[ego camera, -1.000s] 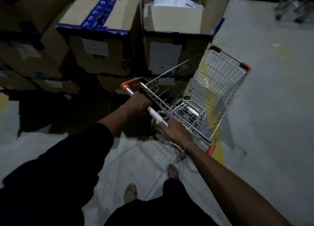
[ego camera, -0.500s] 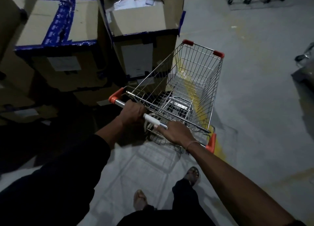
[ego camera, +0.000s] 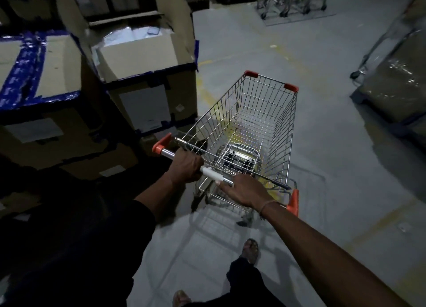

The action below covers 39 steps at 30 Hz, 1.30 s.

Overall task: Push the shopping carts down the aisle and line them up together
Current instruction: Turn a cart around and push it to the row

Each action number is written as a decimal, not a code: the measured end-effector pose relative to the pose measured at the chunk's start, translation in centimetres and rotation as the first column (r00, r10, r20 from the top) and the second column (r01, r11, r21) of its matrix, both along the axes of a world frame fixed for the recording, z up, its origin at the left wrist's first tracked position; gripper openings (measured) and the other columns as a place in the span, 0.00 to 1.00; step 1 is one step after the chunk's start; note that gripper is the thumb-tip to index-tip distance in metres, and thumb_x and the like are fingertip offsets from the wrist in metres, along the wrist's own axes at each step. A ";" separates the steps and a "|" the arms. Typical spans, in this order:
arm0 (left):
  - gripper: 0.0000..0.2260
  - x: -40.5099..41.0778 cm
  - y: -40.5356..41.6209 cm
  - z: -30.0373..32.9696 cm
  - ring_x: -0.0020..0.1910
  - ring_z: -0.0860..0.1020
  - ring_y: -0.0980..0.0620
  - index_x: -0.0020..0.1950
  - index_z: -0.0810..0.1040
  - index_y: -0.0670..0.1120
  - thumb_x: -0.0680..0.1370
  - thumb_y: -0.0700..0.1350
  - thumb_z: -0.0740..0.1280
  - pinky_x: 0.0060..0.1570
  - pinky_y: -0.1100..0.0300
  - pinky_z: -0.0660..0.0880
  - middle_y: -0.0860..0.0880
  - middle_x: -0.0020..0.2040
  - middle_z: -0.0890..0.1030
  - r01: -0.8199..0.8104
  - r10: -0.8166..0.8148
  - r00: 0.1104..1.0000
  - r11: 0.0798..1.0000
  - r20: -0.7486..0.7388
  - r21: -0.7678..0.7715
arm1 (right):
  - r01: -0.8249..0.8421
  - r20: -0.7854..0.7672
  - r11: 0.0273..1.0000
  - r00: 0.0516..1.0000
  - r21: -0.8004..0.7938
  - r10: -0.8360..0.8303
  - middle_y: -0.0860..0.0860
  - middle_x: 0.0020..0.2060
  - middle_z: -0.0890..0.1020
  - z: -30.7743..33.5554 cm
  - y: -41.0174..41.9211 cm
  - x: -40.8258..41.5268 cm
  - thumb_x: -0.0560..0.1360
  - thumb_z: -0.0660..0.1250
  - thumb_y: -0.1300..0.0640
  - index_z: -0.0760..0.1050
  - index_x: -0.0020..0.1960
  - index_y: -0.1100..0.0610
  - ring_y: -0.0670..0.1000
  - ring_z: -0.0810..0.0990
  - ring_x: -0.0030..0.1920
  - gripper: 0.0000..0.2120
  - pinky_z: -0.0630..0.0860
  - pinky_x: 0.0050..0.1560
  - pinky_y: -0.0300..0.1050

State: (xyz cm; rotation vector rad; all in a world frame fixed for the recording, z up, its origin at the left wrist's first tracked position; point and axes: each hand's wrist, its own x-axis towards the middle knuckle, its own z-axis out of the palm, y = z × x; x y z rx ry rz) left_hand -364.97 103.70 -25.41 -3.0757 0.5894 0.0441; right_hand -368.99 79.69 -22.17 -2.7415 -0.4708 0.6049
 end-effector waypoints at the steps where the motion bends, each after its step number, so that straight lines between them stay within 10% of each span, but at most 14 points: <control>1: 0.06 0.6 -1.3 -0.4 0.30 0.81 0.44 0.33 0.79 0.48 0.63 0.50 0.67 0.43 0.51 0.75 0.49 0.30 0.80 0.022 -0.021 1.000 0.999 0.009 -0.027 | 0.005 -0.001 1.000 1.000 -0.003 -0.005 0.49 0.33 0.77 0.2 -1.2 0.5 0.80 0.57 0.26 0.77 0.45 0.53 0.57 0.81 0.37 0.30 0.80 0.42 0.51; 6: 0.17 4.5 -8.8 -1.7 0.25 0.79 0.45 0.32 0.77 0.48 0.64 0.57 0.80 0.30 0.58 0.69 0.49 0.27 0.78 0.190 -0.175 0.972 0.978 0.158 -0.090 | 0.080 0.060 0.992 0.995 -0.101 -0.074 0.50 0.32 0.75 0.7 -8.9 4.0 0.79 0.56 0.23 0.70 0.34 0.53 0.56 0.78 0.38 0.34 0.70 0.38 0.47; 13: 0.32 11.7 -17.4 -1.7 0.30 0.81 0.45 0.38 0.78 0.49 0.70 0.78 0.59 0.28 0.59 0.70 0.49 0.30 0.80 0.327 -0.284 0.936 0.919 0.209 -0.219 | 0.171 0.162 0.966 0.977 -0.194 -0.140 0.53 0.35 0.80 -0.4 -19.8 10.3 0.71 0.46 0.14 0.79 0.37 0.55 0.57 0.81 0.39 0.46 0.80 0.43 0.50; 26: 0.37 22.2 -28.3 0.5 0.19 0.63 0.53 0.23 0.69 0.45 0.72 0.77 0.64 0.26 0.64 0.47 0.55 0.20 0.61 0.183 -0.163 0.974 0.975 0.158 -0.126 | 0.207 0.348 0.952 0.930 -0.225 -0.120 0.52 0.30 0.78 -0.4 -32.6 21.8 0.72 0.44 0.14 0.75 0.32 0.54 0.56 0.79 0.34 0.45 0.72 0.37 0.47; 39: 0.38 37.4 -30.3 1.1 0.21 0.68 0.54 0.27 0.74 0.46 0.73 0.80 0.55 0.25 0.62 0.57 0.53 0.23 0.68 0.117 -0.115 0.993 0.991 0.038 -0.064 | 0.258 0.271 0.959 0.937 -0.118 -0.218 0.52 0.26 0.77 -0.6 -34.8 39.1 0.69 0.47 0.13 0.70 0.27 0.53 0.54 0.79 0.30 0.44 0.79 0.40 0.47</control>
